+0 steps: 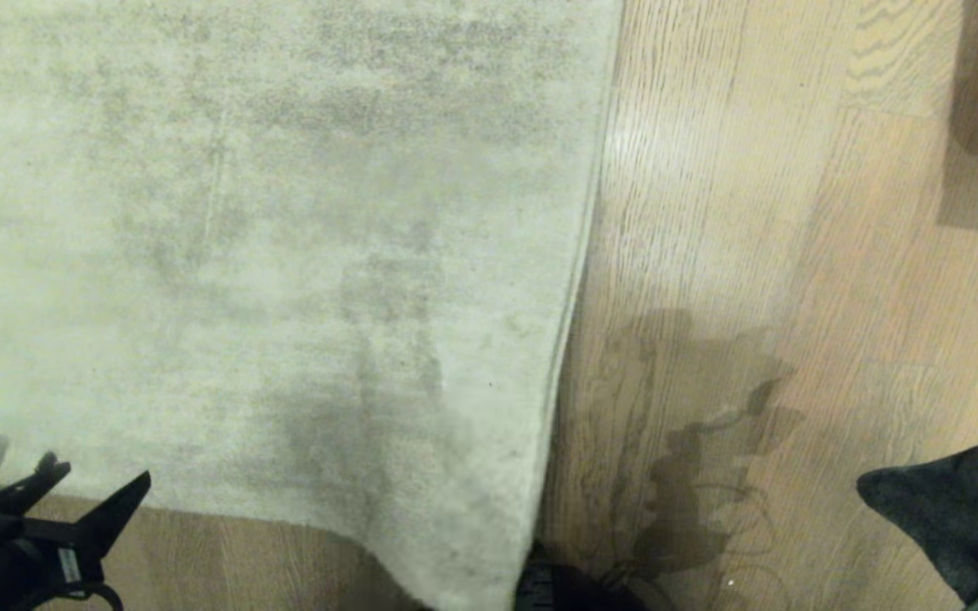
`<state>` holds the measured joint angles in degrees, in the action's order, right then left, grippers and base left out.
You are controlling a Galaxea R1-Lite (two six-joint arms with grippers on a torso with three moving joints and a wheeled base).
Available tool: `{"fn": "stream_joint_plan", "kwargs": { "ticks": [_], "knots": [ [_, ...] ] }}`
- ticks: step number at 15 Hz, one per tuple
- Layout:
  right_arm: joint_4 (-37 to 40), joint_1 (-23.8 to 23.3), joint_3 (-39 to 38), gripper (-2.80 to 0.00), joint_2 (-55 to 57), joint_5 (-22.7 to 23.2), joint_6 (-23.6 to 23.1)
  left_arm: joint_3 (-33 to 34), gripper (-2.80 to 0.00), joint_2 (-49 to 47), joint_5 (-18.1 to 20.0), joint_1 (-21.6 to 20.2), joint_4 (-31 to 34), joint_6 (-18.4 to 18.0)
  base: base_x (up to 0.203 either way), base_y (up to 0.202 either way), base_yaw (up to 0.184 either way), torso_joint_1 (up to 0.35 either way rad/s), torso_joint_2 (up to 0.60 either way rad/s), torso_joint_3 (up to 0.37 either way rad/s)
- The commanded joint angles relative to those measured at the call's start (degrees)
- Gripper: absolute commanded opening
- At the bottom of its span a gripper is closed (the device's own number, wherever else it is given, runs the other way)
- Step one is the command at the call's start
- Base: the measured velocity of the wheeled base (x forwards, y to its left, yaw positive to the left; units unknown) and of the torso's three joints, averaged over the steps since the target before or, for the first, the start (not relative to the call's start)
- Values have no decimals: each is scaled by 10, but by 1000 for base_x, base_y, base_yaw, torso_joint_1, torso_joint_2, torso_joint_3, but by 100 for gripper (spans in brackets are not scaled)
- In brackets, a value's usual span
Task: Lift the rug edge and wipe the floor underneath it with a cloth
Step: Lay down the carpet
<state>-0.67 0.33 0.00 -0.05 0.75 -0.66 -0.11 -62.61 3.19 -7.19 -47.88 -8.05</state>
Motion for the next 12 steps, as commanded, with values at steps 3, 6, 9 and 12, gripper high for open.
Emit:
{"fn": "stream_joint_plan", "kwargs": {
  "ticks": [3,6,9,12],
  "knots": [
    [0,0,0,-280,1,0,0,1,0,24,3,3,-48,17,0,0,0,0,0,0],
    [0,0,0,-280,0,0,0,1,0,25,2,18,-34,17,0,0,0,0,0,0],
    [0,0,0,-280,0,0,0,1,-280,19,4,24,0,15,0,0,0,0,0,0],
    [0,0,0,-280,1,0,0,1,-280,-11,68,39,60,15,0,0,0,0,0,0]
  ]
}}
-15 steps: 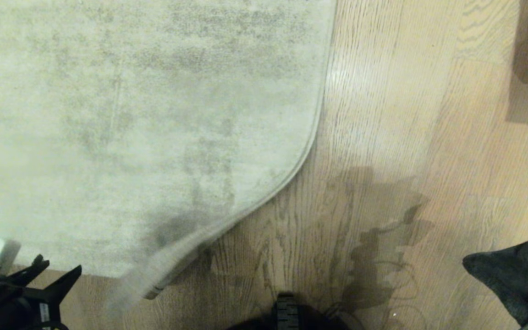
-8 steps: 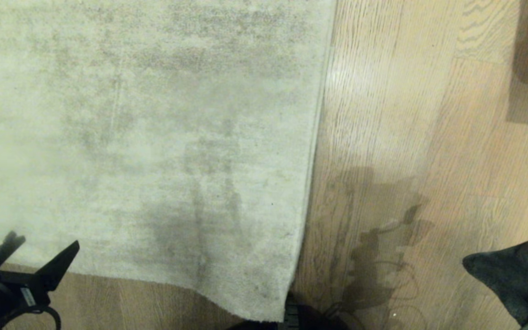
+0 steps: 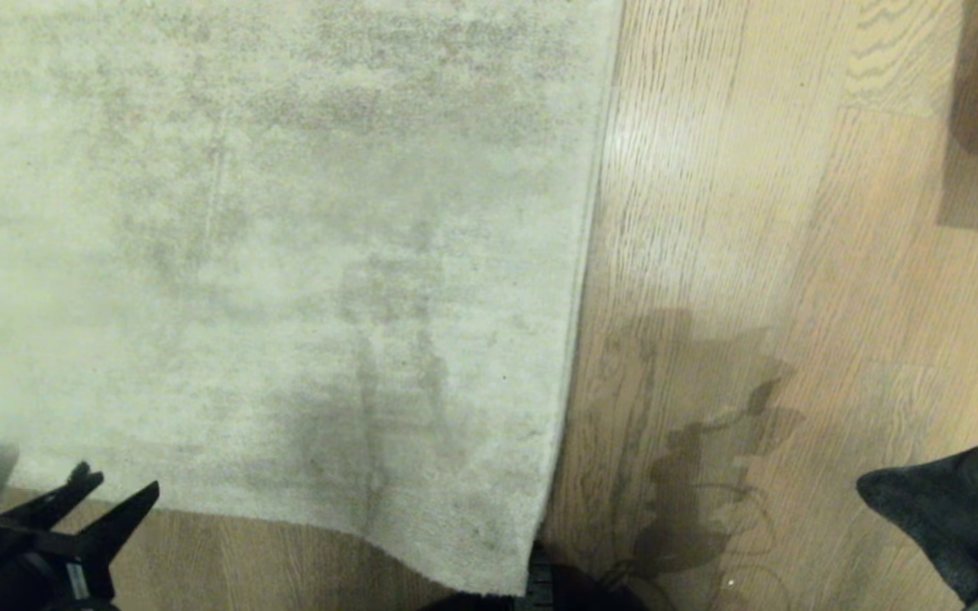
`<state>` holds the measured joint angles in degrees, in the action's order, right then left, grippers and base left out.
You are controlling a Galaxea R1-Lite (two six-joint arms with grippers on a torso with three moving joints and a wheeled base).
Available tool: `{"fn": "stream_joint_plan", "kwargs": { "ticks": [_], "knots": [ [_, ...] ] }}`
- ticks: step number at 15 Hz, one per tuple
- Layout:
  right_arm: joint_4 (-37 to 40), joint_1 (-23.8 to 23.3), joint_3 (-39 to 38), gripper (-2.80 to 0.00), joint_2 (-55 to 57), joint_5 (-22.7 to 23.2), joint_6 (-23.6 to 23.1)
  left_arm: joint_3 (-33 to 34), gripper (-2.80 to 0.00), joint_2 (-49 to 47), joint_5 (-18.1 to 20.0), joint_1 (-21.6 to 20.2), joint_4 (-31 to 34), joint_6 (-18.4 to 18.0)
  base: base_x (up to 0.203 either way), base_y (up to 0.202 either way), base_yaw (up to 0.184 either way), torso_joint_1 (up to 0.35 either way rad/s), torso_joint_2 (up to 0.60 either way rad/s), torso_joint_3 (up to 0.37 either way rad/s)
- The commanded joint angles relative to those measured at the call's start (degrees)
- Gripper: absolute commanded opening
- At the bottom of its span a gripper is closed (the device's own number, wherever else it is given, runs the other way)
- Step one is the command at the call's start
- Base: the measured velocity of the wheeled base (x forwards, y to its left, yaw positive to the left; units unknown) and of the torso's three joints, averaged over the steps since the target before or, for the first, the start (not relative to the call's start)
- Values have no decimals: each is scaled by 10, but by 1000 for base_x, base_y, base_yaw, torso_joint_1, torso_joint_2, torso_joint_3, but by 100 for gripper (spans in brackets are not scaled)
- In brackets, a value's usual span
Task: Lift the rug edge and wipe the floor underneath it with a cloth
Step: Lay down the carpet
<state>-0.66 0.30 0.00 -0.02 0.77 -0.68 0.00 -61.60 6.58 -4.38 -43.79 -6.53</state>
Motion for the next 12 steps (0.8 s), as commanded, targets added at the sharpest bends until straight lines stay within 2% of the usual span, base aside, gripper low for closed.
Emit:
{"fn": "stream_joint_plan", "kwargs": {
  "ticks": [1,2,5,9,12],
  "knots": [
    [0,0,0,-280,1,0,0,-2,-280,-32,63,30,52,2,0,0,0,0,0,0],
    [0,0,0,-280,1,0,0,-5,-280,-47,82,52,83,2,0,0,0,0,0,0],
    [0,0,0,-280,0,0,0,-26,-280,-130,92,122,129,1,0,0,0,0,0,0],
    [0,0,0,-280,1,0,0,-83,-280,-283,93,182,137,-1,0,0,0,0,0,0],
    [0,0,0,-280,1,0,0,-150,-280,-414,93,221,109,-4,0,0,0,0,0,0]
  ]
}}
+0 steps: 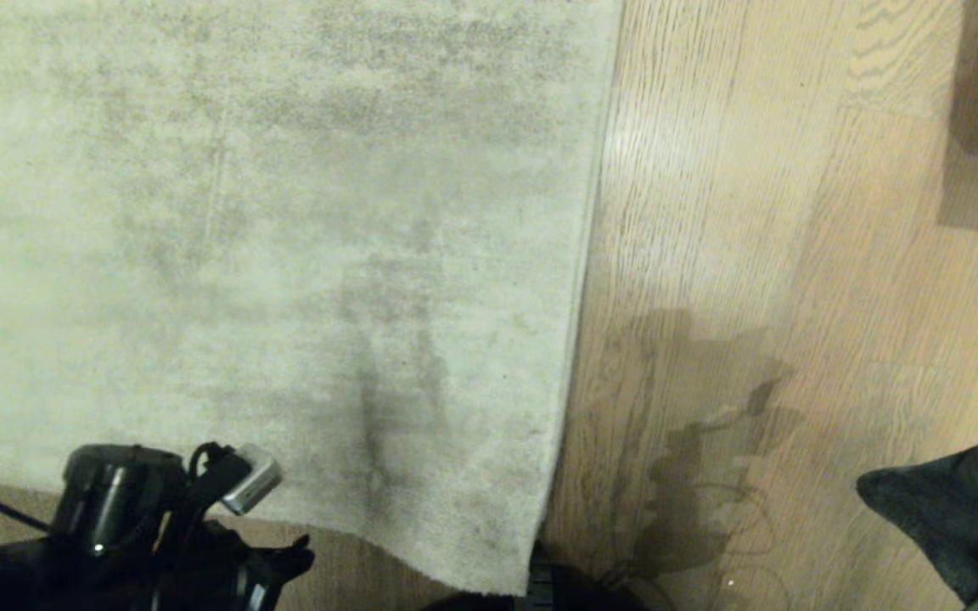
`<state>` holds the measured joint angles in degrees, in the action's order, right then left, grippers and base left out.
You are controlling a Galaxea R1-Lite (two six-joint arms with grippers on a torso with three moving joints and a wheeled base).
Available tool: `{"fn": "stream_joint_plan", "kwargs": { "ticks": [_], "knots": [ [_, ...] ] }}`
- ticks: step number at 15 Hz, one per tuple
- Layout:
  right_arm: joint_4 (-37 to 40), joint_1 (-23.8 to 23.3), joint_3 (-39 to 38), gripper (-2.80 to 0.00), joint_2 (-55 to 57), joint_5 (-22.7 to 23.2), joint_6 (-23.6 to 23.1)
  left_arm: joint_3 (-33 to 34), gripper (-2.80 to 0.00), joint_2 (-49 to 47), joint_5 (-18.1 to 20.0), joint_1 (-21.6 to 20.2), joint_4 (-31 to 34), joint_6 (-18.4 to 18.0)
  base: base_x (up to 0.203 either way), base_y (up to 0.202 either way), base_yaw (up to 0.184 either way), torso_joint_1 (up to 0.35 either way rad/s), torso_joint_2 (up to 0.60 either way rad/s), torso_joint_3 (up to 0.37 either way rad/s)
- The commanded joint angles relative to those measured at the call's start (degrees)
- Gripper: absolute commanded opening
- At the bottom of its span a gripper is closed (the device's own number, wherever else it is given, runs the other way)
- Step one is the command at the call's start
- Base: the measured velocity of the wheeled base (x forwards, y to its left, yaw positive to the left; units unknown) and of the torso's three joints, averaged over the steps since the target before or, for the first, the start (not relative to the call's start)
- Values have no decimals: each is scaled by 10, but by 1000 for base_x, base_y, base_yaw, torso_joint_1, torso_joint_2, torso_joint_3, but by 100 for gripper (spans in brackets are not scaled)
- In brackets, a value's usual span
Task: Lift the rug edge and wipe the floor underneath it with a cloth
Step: Lay down the carpet
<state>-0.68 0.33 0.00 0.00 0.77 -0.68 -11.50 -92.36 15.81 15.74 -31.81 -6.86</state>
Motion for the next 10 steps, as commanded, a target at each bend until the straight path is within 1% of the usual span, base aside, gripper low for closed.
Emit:
{"fn": "stream_joint_plan", "kwargs": {
  "ticks": [1,4,7,10],
  "knots": [
    [0,0,0,-280,0,0,0,-64,-280,-148,0,36,-24,-1,0,0,0,0,0,0],
    [0,0,0,-280,0,0,0,-161,-280,-249,0,92,-54,0,0,0,0,0,0,0],
    [0,0,0,-280,1,0,0,-224,-280,-325,0,146,-87,3,0,0,0,0,0,0],
    [0,0,0,-280,1,0,0,-289,-280,-382,2,198,-97,7,0,0,0,0,0,0]
  ]
}}
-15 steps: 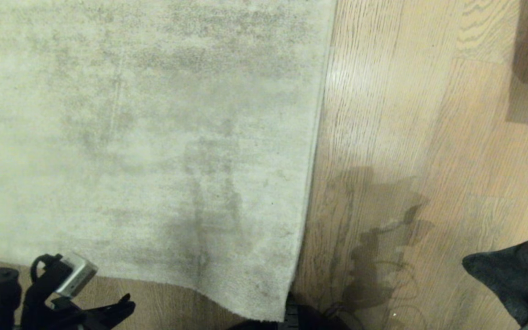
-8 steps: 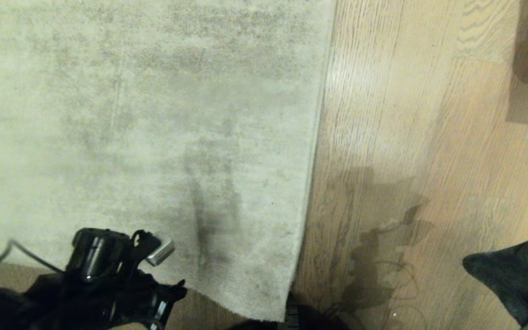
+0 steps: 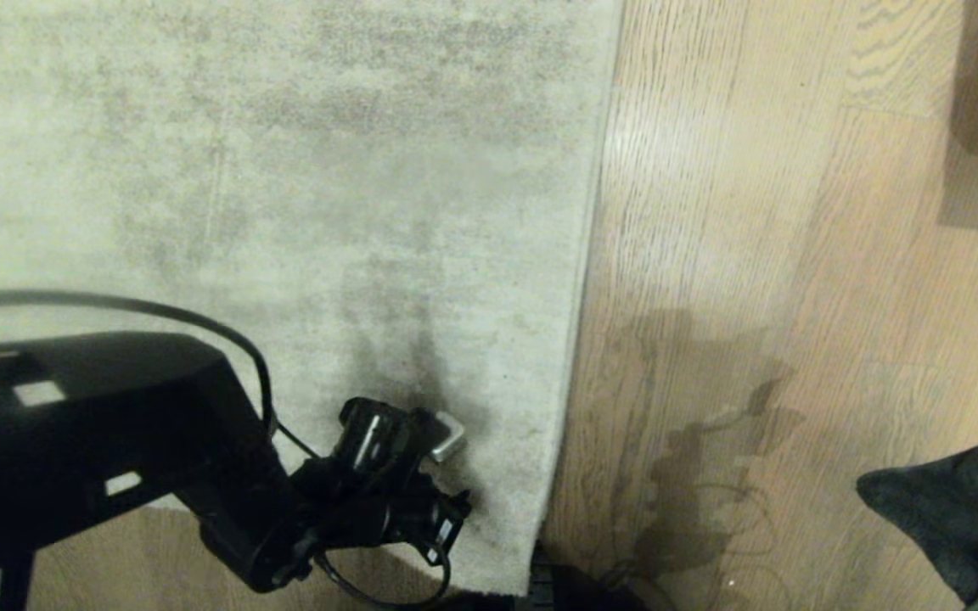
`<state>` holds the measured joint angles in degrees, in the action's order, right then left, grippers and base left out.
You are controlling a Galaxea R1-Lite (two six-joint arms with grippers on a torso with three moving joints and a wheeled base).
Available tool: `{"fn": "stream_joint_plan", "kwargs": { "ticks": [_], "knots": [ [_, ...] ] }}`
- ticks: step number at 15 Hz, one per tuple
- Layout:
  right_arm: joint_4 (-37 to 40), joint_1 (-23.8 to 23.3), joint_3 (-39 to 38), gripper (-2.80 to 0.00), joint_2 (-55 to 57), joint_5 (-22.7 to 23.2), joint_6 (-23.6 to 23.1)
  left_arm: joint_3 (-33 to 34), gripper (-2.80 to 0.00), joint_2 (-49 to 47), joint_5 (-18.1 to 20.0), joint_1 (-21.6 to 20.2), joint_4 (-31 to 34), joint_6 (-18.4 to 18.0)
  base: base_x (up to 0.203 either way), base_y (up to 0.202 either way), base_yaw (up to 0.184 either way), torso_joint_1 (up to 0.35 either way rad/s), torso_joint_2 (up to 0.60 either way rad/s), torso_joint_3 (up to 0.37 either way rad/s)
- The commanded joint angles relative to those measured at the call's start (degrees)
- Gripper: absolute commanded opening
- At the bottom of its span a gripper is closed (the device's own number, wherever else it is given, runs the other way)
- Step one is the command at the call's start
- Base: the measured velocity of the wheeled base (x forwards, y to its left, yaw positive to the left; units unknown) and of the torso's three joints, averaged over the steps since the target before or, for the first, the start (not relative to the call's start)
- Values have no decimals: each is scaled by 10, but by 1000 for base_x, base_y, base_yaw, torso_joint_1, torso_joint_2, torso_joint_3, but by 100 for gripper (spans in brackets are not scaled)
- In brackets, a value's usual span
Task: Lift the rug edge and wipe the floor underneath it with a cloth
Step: Lay down the carpet
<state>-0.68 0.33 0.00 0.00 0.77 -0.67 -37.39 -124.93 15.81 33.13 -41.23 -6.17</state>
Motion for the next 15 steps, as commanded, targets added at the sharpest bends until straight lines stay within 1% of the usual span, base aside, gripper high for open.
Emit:
{"fn": "stream_joint_plan", "kwargs": {
  "ticks": [1,5,7,9,12,14,15],
  "knots": [
    [0,0,0,-280,0,0,0,-51,-280,-72,2,39,-3,0,0,0,0,0,0,0],
    [0,0,0,-280,1,0,0,-116,-280,-131,0,73,-5,-9,0,0,0,0,0,0],
    [0,0,0,-280,0,0,0,-126,-280,-146,0,76,-5,-30,0,0,0,0,0,0],
    [0,0,0,-280,1,0,0,-127,-280,-152,-1,73,-5,-49,0,0,0,0,0,0],
    [0,0,0,-280,1,0,0,-116,-280,-145,-1,71,-5,-50,0,0,0,0,0,0],
    [0,0,0,-280,1,0,0,-91,-280,-137,-2,63,-5,-52,0,0,0,0,0,0],
    [0,0,0,-280,0,0,0,-83,-280,-136,-2,56,-7,-67,0,0,0,0,0,0]
  ]
}}
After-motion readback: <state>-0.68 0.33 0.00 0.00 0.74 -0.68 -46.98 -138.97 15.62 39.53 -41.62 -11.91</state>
